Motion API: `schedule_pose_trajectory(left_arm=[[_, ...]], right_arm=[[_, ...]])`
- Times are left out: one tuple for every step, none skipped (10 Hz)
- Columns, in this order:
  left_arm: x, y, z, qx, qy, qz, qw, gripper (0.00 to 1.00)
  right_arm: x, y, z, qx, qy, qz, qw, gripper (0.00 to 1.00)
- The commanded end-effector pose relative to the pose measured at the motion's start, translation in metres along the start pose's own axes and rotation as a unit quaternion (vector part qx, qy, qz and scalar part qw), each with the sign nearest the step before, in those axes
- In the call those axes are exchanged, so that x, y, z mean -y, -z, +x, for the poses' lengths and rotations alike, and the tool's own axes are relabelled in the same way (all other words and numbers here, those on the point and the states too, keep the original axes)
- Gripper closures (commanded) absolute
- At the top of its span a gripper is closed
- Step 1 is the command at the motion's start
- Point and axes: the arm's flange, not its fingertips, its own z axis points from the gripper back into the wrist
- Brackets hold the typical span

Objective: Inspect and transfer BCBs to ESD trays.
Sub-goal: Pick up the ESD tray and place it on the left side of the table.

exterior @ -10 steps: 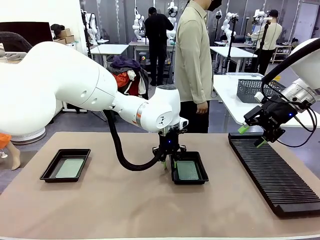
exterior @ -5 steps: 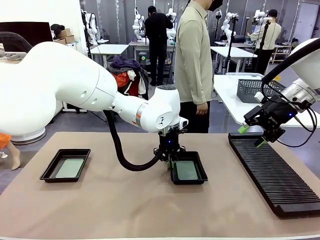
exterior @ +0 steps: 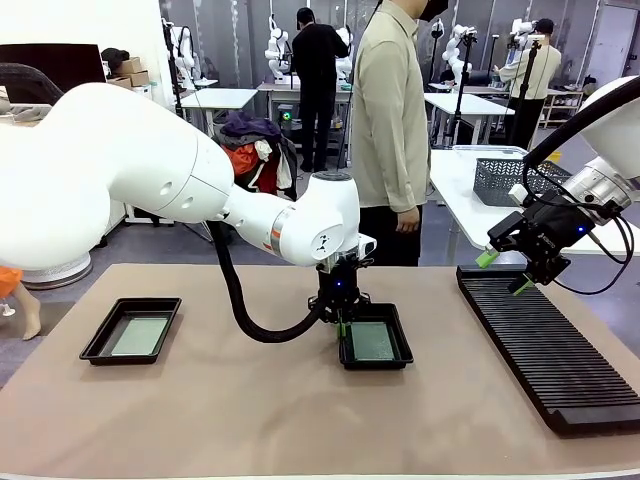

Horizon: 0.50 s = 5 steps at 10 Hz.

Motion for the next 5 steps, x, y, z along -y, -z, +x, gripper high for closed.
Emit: schedule_pose_trajectory(left_arm=[[-0.009, -0.003, -0.013, 0.008, -0.016, 0.002, 1.0, 1.0], [-0.011, -0.006, -0.014, 0.009, -0.022, 0.0, 1.0, 1.0], [-0.017, -0.008, -0.013, 0.006, -0.025, 0.0, 1.0, 1.0], [-0.023, -0.01, -0.013, 0.007, -0.033, 0.008, 0.999, 1.0], [-0.003, -0.005, -0.003, 0.001, -0.006, 0.002, 1.0, 1.0]], right_arm=[[-0.001, 0.0, 0.0, 0.002, 0.007, -0.003, 1.0, 0.0], [-0.001, 0.0, 0.0, 0.002, 0.007, -0.003, 1.0, 0.0], [-0.001, 0.0, 0.0, 0.002, 0.007, -0.003, 1.0, 0.0], [-0.001, 0.0, 0.0, 0.002, 0.007, -0.003, 1.0, 0.0], [-0.001, 0.0, 0.0, 0.002, 0.007, -0.003, 1.0, 0.0]])
